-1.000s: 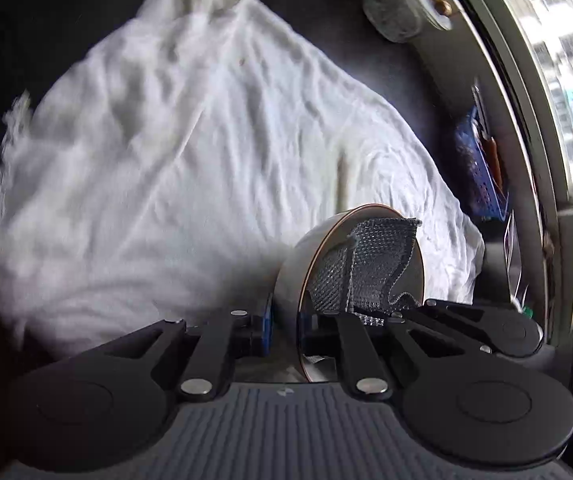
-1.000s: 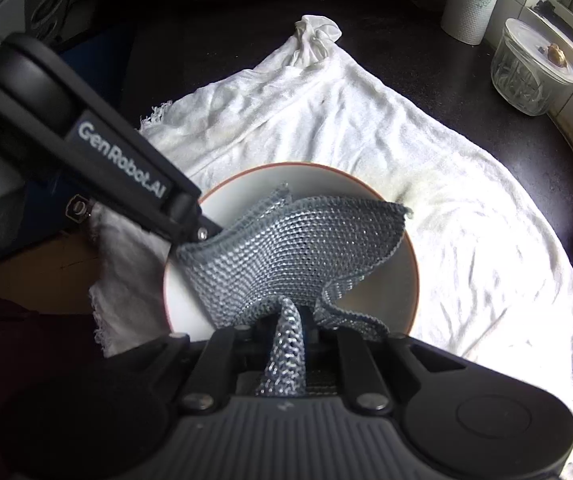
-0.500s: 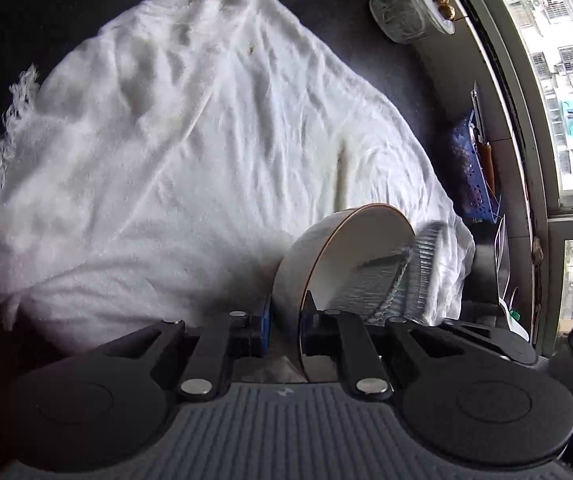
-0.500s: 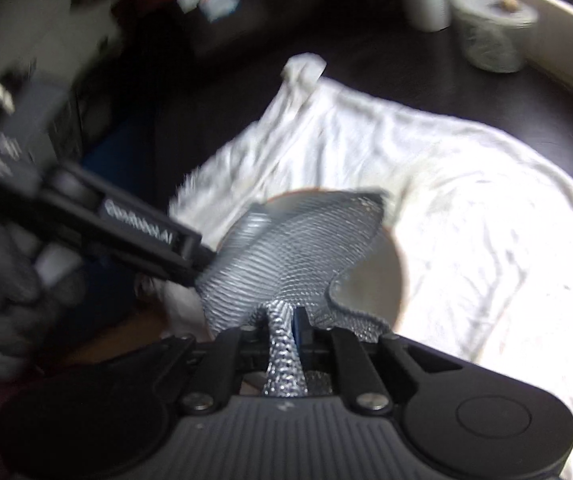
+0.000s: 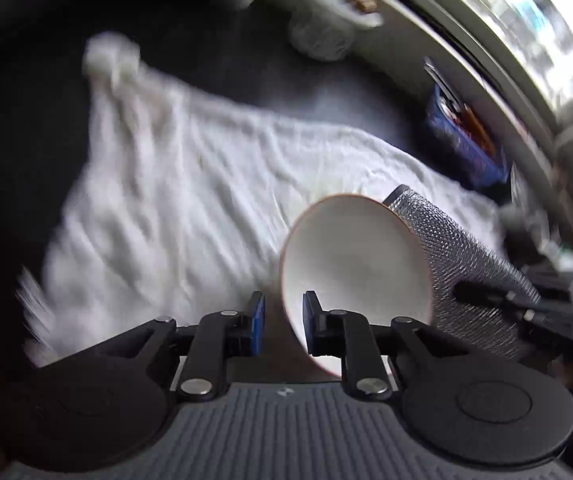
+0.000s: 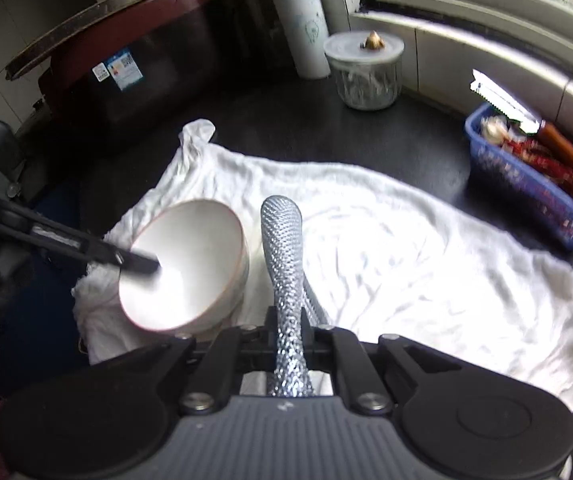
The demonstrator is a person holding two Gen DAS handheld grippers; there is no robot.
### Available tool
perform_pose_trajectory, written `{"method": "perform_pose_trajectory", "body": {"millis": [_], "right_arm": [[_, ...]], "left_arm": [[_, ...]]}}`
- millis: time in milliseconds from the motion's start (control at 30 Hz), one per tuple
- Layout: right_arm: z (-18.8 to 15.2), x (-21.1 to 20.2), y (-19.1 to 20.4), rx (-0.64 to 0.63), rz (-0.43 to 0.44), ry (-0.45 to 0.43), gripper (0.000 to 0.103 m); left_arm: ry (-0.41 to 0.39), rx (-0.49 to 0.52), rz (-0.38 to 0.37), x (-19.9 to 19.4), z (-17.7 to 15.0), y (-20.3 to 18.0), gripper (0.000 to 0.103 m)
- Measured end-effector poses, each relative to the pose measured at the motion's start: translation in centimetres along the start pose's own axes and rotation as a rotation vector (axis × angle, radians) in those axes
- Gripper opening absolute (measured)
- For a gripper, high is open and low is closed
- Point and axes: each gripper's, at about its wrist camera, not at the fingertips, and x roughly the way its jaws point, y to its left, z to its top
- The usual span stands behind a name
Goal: Clean bowl
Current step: 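Pull the mesh pad out of the bowl with the right gripper while the left gripper tilts the bowl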
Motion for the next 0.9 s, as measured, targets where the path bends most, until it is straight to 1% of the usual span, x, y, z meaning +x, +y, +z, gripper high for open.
{"method": "perform_pose_trajectory", "body": {"millis": [33,100,200,233,267,333,400,500,533,567,633,800,900], "right_arm": [[-0.2,0.0,0.2,-0.007,-0.011,-0.006,0.007],[-0.2,-0.5,0.7,-0.035,-0.051,-0.056,0.007],[0.3,-1.9,1.3,-0.073,-0.114,-0.16,0.007],[0.5,-2.1,1.5,-0.097,-0.13,-0.173,0.01],[0.7,-1.9,1.8,-0.127,-0.139,-0.157,0.011],[0.0,0.1,2.9,-0.249,-0.159,-0.055,0.011],[-1.4,1.7,3.9,-0.336,-0.15,0.008,0.011],[-2.6,2.8,4.7,-0.365,-0.108,0.028,0.013],[-2.6,3.1,4.8,-0.353,-0.087,0.045,0.025],[-2.6,3.1,4.8,-0.334,-0.067,0.057,0.041],[-2.4,2.6,4.3,-0.264,-0.028,0.046,0.058],[-1.6,0.5,1.4,-0.028,0.056,0.015,0.06],[-1.2,-0.1,0.4,0.06,0.076,0.0,0.06]], "left_arm": [[-0.021,0.067,0.028,-0.8,0.2,-0.8,0.019],[-0.046,0.141,0.022,-2.1,0.5,-1.9,0.02],[-0.048,0.215,-0.042,-3.0,0.7,-3.6,0.02],[-0.04,0.242,-0.065,-3.0,0.6,-4.2,0.02],[-0.028,0.266,-0.076,-2.7,0.4,-4.7,0.02],[-0.004,0.301,-0.077,-2.0,0.1,-5.5,0.02],[0.016,0.331,-0.082,-1.4,-0.6,-6.3,0.02],[0.035,0.338,-0.1,-1.1,-1.1,-6.6,0.02],[0.036,0.337,-0.098,-1.2,-1.3,-6.6,0.02],[0.037,0.336,-0.097,-1.2,-1.5,-6.6,0.02],[0.039,0.329,-0.097,-1.3,-1.8,-6.6,0.02],[0.039,0.292,-0.106,-1.4,-1.9,-6.0,0.02],[0.044,0.269,-0.121,-1.2,-1.9,-5.8,0.02]]}}
